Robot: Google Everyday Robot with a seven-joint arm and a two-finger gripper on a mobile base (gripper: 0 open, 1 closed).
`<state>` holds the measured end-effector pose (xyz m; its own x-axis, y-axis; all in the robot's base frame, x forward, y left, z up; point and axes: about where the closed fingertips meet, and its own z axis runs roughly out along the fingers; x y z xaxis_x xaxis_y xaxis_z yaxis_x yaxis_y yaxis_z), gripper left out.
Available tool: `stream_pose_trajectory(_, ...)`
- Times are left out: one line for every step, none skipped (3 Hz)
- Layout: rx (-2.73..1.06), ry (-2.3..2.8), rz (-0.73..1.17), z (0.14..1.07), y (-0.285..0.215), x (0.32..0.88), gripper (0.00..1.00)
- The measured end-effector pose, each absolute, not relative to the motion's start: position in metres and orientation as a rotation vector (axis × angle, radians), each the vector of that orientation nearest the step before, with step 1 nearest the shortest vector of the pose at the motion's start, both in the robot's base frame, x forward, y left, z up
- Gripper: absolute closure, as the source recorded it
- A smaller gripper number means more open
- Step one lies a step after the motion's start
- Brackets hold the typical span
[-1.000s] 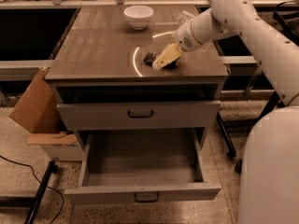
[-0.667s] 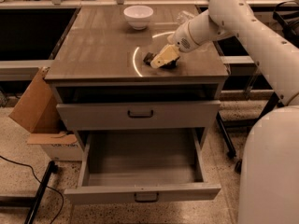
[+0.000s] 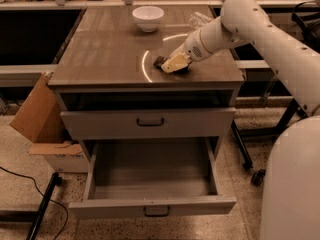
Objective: Place rxbar chocolate into middle drawer
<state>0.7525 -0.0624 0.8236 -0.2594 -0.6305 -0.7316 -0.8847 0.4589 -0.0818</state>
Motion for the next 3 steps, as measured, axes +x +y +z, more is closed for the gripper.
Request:
stream_pose_trajectory(-1.261,1.994,0.453,0.826,-0.062,0.752,0.96)
stream_pose_trajectory(-1.261,1.993,0.453,0.827,-0.062,0.752,1.00)
stream_pose_trajectory(-1.282,1.879,0.450,0.864,-0.060,0.730,1.00)
